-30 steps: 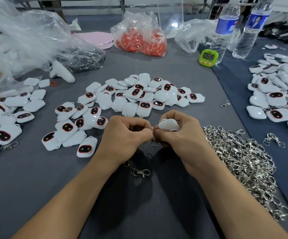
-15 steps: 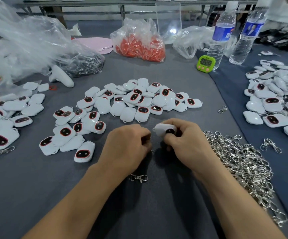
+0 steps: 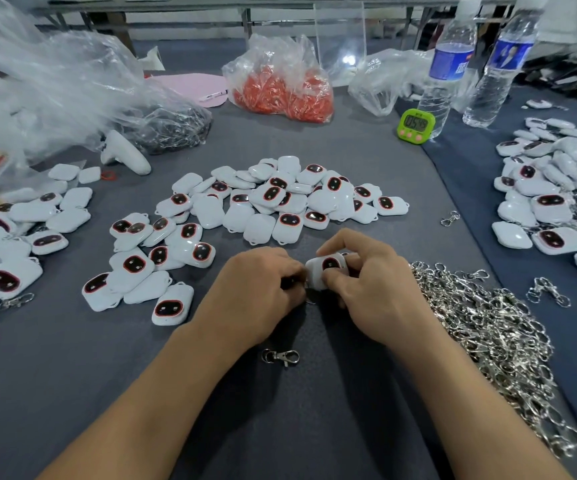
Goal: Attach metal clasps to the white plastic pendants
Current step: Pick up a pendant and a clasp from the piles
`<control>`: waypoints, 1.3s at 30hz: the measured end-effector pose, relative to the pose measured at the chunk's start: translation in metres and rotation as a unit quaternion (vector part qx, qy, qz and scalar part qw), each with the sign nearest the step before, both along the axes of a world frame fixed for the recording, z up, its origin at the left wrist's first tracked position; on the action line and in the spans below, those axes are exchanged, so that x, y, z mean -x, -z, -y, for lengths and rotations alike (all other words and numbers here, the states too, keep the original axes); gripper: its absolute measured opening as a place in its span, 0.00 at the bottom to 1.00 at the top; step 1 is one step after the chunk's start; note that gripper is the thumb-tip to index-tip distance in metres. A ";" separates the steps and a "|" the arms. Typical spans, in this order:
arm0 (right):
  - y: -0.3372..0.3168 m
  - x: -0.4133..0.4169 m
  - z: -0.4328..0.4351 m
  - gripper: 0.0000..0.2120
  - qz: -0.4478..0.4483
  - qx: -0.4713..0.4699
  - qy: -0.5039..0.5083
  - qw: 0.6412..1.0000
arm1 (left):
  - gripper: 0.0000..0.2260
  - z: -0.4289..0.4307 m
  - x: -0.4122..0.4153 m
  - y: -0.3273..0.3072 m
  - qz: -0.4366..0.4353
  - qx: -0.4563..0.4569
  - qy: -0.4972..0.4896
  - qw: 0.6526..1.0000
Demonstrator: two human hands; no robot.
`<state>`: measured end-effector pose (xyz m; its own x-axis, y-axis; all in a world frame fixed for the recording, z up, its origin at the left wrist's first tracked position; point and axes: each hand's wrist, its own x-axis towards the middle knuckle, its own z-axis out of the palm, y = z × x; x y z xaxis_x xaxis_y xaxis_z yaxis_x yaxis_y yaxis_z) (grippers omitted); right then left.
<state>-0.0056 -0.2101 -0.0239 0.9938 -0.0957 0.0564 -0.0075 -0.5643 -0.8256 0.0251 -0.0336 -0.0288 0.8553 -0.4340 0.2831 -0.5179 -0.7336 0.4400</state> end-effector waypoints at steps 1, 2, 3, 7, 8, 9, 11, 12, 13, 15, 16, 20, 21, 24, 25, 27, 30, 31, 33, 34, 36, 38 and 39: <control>0.000 0.000 0.000 0.10 0.000 0.006 -0.001 1.000 | 0.06 0.000 0.000 0.000 0.006 -0.004 0.004 1.000; 0.000 0.000 0.000 0.10 0.001 0.013 -0.003 1.000 | 0.06 0.000 0.000 0.000 0.012 -0.009 0.007 1.000; 0.000 0.000 0.000 0.10 0.004 0.020 -0.004 1.000 | 0.06 0.000 0.000 0.000 0.018 -0.017 0.010 1.000; -0.002 -0.002 -0.001 0.10 0.001 0.042 -0.008 0.999 | 0.06 0.001 0.002 0.001 0.040 -0.024 0.012 0.999; -0.003 -0.002 0.000 0.10 -0.002 0.044 -0.010 0.999 | 0.05 0.001 0.003 0.001 0.045 -0.021 0.010 0.999; -0.003 -0.002 0.001 0.10 -0.006 0.042 -0.015 0.999 | 0.05 0.002 0.004 0.001 0.050 -0.022 0.007 0.998; -0.002 -0.004 0.004 0.10 -0.013 0.028 -0.022 0.999 | 0.04 0.003 0.005 0.002 0.064 -0.031 0.000 0.997; -0.001 -0.003 0.005 0.10 -0.018 0.017 -0.022 0.999 | 0.04 0.003 0.005 0.003 0.072 -0.034 -0.005 0.997; 0.000 -0.003 0.006 0.10 -0.023 0.001 -0.019 1.000 | 0.05 0.004 0.006 0.003 0.078 -0.036 -0.011 0.996; 0.003 -0.003 0.006 0.10 -0.035 -0.048 -0.009 0.998 | 0.05 0.005 0.006 0.003 0.088 -0.038 -0.024 0.995; 0.004 -0.002 0.006 0.11 -0.043 -0.072 -0.004 0.996 | 0.04 0.006 0.006 0.003 0.084 -0.032 -0.033 0.995; 0.003 -0.003 0.004 0.11 -0.067 -0.213 0.007 0.975 | 0.05 0.000 0.005 0.004 0.017 0.117 -0.058 0.991; 0.002 -0.003 0.005 0.10 -0.074 -0.253 0.007 0.965 | 0.08 -0.002 0.005 0.003 -0.008 0.153 -0.055 0.987; -0.002 -0.005 0.007 0.08 -0.100 -0.330 0.011 0.939 | 0.12 -0.006 0.002 0.001 -0.085 0.222 -0.032 0.971; -0.003 -0.005 0.007 0.08 -0.109 -0.347 0.012 0.931 | 0.11 -0.006 0.000 0.001 -0.106 0.235 -0.025 0.966; -0.006 -0.005 0.007 0.09 -0.123 -0.377 0.013 0.918 | 0.10 -0.006 -0.002 -0.001 -0.135 0.250 -0.023 0.958; -0.009 -0.004 0.006 0.10 -0.127 -0.406 0.010 0.905 | 0.08 -0.004 -0.003 -0.003 -0.176 0.273 -0.015 0.946; -0.009 -0.003 0.006 0.10 -0.125 -0.410 0.008 0.903 | 0.08 -0.003 -0.003 -0.004 -0.188 0.278 -0.013 0.942; -0.008 -0.001 0.005 0.10 -0.115 -0.415 0.007 0.902 | 0.06 -0.005 -0.003 -0.005 -0.200 0.267 -0.007 0.943; -0.007 0.000 0.004 0.10 -0.108 -0.415 0.006 0.903 | 0.05 -0.006 -0.003 -0.005 -0.194 0.248 -0.004 0.949; -0.005 0.002 0.001 0.09 -0.093 -0.406 0.006 0.909 | 0.03 -0.010 0.000 -0.005 -0.152 0.188 -0.003 0.970; -0.002 0.002 -0.003 0.09 -0.086 -0.398 0.009 0.913 | 0.01 -0.010 0.003 -0.002 -0.063 0.115 -0.008 0.991; -0.002 0.001 -0.005 0.09 -0.087 -0.398 0.011 0.913 | 0.01 -0.009 0.006 -0.002 -0.015 0.083 -0.010 0.996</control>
